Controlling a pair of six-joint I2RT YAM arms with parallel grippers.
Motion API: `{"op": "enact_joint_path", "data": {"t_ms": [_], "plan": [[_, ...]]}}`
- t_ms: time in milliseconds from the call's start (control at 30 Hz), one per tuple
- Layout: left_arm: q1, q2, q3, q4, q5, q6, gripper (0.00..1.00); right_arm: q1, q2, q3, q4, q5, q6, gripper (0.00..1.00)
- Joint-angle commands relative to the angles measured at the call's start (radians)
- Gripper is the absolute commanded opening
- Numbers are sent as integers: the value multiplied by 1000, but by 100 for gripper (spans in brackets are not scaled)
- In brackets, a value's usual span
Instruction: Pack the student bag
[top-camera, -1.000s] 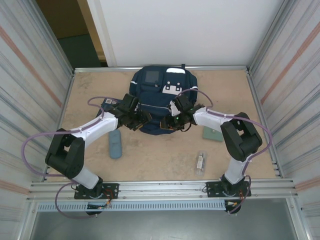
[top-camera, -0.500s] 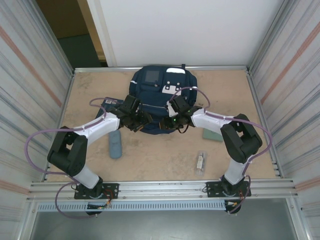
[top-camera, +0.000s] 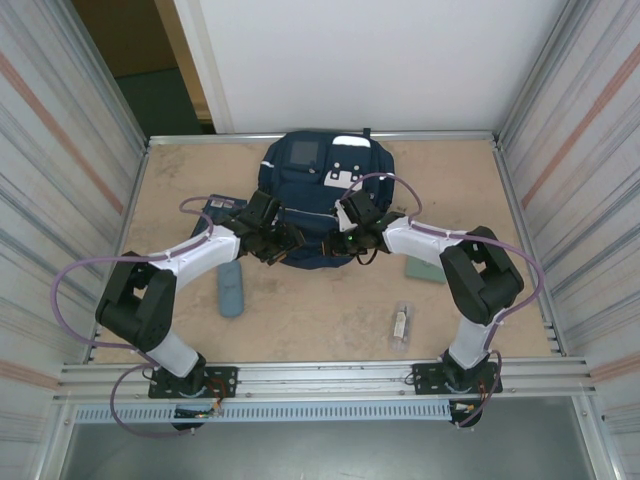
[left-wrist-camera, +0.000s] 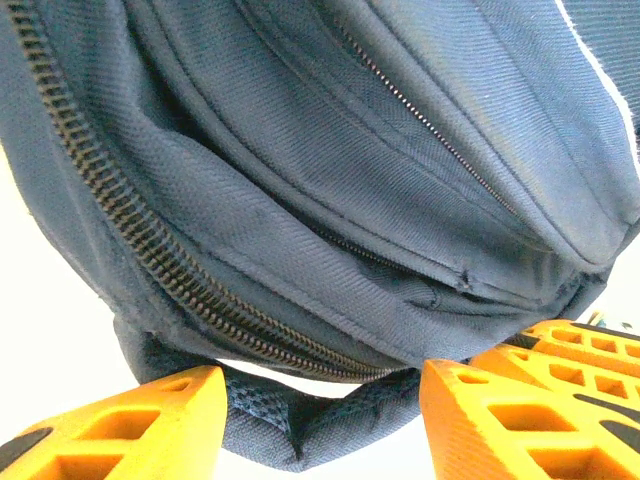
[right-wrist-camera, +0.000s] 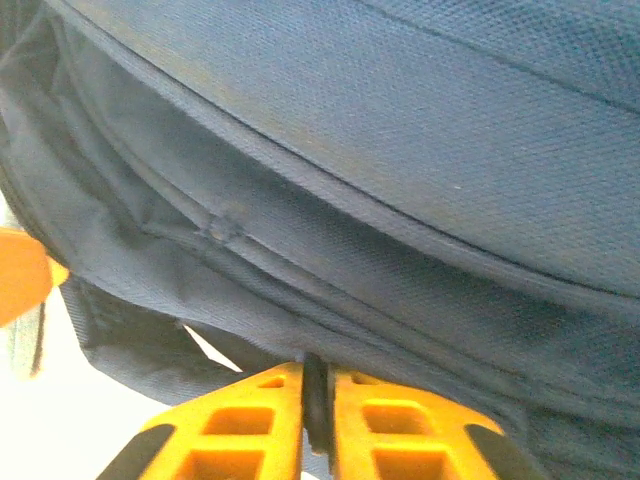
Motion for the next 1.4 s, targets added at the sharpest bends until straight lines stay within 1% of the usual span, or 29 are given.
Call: {"op": "enact_joint_path", "data": {"t_ms": [0, 67, 167, 233, 267, 367, 467, 567, 600, 733, 800, 867, 967, 1067, 1200, 1367], "plan": [[-4, 11, -15, -12, -10, 12, 53, 3, -15, 9, 18, 15, 3, 5], [-3, 6, -25, -10, -30, 11, 54, 2, -43, 2, -5, 32, -15, 0], [6, 14, -23, -11, -60, 36, 54, 2, -108, -38, -17, 71, -54, 0], [10, 36, -19, -24, -119, 74, 54, -11, -151, -61, -43, 119, -85, 0], [16, 47, -22, -28, -130, 77, 54, -19, -167, -67, -60, 131, -98, 0], [51, 73, -50, 12, -108, 87, 53, -58, -211, -103, -98, 168, -140, 0], [69, 82, -46, -14, -150, 128, 53, -108, -247, -138, -126, 221, -199, 0], [94, 69, -62, -24, -161, 143, 53, -178, -284, -147, -154, 191, -214, 0], [107, 64, -66, -25, -156, 148, 53, -186, -303, -146, -155, 172, -222, 0], [152, 26, -53, -38, -97, 210, 53, -161, -336, -100, -180, 114, -241, 0], [151, -25, -37, -49, -94, 265, 53, -122, -351, -69, -197, 124, -241, 0], [149, -78, -24, -62, -99, 270, 54, -83, -364, -52, -190, 119, -240, 0], [145, -130, 11, -119, -98, 186, 55, -35, -373, -20, -183, 94, -236, 0], [116, -140, 31, -119, -69, 87, 57, 3, -383, -3, -170, 90, -230, 0], [59, -108, 67, -120, -68, 0, 58, 22, -372, 12, -154, 55, -224, 0], [26, -43, 99, -118, -111, -77, 59, 55, -374, 0, -135, 50, -226, 0]]}}
